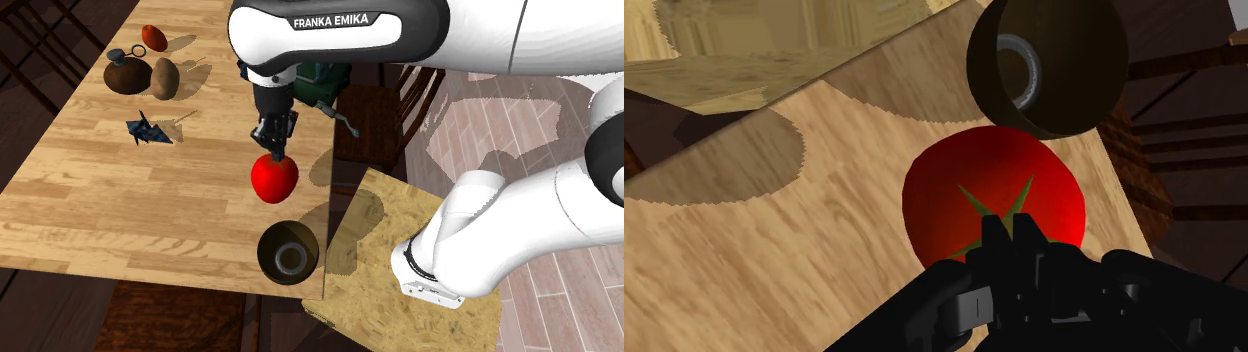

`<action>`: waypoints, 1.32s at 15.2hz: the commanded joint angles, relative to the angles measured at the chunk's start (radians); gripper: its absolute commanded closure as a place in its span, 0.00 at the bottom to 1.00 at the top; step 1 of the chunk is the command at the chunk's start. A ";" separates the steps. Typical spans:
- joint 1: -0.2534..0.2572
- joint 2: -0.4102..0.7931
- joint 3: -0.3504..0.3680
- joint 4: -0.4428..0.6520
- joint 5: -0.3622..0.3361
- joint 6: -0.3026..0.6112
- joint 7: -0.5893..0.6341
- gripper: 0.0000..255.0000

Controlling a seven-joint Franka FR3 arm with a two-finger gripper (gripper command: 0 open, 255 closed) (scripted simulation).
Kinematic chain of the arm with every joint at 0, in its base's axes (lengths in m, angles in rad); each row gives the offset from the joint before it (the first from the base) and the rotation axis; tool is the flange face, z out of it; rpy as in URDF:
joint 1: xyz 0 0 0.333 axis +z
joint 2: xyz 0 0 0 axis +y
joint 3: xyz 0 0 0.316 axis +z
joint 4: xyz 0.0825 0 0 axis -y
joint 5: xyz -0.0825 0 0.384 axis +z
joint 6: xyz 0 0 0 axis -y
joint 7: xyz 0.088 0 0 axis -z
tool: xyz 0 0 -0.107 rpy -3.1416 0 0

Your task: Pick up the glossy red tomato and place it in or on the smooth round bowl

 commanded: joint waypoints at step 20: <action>0.031 -0.129 0.058 0.149 0.022 -0.238 0.166 1.00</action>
